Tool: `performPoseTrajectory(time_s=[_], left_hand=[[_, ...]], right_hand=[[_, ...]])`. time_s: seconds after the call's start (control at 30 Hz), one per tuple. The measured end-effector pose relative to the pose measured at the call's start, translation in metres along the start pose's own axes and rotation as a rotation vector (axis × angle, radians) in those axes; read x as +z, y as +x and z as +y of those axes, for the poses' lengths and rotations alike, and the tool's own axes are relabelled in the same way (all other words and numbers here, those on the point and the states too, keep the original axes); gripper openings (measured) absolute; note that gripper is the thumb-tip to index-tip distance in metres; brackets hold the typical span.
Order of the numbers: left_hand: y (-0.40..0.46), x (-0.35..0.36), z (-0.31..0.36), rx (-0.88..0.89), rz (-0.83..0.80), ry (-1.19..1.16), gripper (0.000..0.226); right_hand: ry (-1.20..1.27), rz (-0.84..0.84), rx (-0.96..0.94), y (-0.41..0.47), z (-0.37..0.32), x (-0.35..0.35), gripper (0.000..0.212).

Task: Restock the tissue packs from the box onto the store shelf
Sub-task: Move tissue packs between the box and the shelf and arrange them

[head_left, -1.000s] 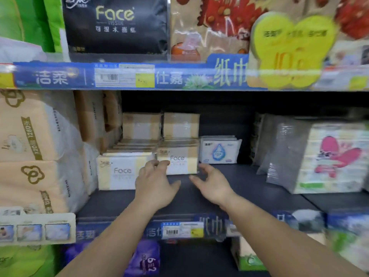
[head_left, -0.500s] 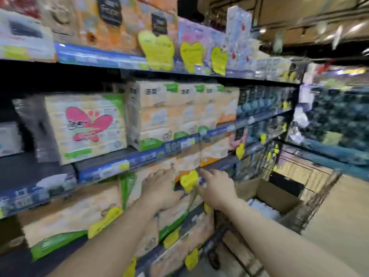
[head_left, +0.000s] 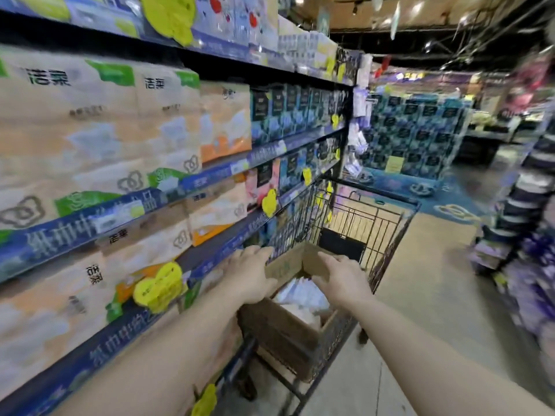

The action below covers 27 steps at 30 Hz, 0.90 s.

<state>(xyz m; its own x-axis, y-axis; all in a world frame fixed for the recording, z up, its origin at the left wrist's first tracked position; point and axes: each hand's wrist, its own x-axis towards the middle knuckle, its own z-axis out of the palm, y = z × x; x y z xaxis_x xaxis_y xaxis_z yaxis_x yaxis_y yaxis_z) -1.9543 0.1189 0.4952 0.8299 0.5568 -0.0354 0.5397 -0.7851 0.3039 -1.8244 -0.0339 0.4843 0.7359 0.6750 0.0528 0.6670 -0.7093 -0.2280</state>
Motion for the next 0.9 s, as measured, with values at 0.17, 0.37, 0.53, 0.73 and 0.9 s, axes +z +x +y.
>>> performPoseTrajectory(time_s=[0.17,0.37,0.53,0.73,0.9], left_hand=[[0.106,0.016,-0.025,-0.003,-0.068,-0.075,0.073],[0.186,0.063,-0.035,-0.076,-0.216,-0.12,0.071],[0.236,0.116,-0.042,-0.217,-0.237,-0.226,0.066],[0.285,0.201,-0.027,-0.543,-0.214,-0.398,0.068],[0.312,0.277,-0.003,-0.704,-0.303,-0.456,0.058]], right_hand=[[0.042,-0.077,0.081,0.101,0.037,0.019,0.063],[0.056,-0.278,0.095,0.179,0.071,0.078,0.06],[0.062,-0.435,0.08,0.254,0.115,0.125,0.057],[0.077,-0.733,-0.025,0.345,0.171,0.203,0.055],[0.111,-0.932,-0.034,0.379,0.199,0.267,0.052]])
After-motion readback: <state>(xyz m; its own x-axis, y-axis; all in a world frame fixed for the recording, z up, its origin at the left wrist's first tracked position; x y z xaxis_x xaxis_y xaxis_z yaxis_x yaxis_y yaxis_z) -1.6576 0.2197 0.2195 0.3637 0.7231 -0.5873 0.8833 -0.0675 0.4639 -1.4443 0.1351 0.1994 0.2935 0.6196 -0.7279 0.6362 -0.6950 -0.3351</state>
